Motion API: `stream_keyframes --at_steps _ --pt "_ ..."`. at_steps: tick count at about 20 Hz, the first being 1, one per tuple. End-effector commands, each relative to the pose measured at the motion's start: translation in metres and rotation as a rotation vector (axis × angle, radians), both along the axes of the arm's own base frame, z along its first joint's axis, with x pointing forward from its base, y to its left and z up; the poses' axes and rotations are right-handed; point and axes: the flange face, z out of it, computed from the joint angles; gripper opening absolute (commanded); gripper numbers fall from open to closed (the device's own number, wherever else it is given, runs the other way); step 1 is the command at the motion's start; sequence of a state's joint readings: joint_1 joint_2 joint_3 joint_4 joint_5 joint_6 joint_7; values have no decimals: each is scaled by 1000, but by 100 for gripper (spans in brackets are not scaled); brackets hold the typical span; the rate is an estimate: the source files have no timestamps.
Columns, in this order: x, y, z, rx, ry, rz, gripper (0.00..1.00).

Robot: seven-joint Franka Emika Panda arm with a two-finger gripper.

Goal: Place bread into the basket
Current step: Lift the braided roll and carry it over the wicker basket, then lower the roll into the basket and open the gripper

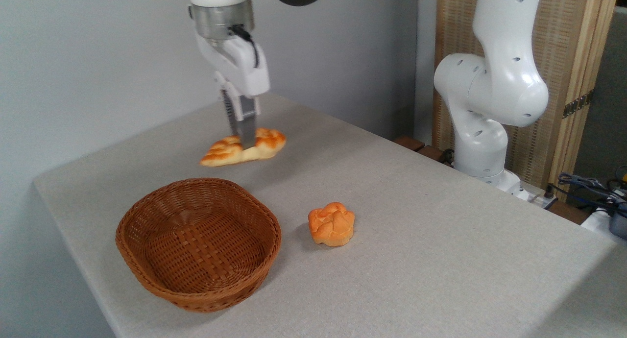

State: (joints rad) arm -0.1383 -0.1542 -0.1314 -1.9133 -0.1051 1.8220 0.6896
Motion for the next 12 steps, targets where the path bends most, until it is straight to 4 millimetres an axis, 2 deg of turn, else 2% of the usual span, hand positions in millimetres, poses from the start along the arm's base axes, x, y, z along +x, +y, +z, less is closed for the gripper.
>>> stream_keyframes --at_steps 1,5,8,10,12 --pt "58 -13 -23 78 -102 -76 8" --pt "89 -25 -54 76 -204 -95 16" --pt "90 -39 -65 69 -201 -115 37" --pt "90 -45 -71 66 -192 -119 74" --pt "90 -48 -75 63 -187 -121 100"
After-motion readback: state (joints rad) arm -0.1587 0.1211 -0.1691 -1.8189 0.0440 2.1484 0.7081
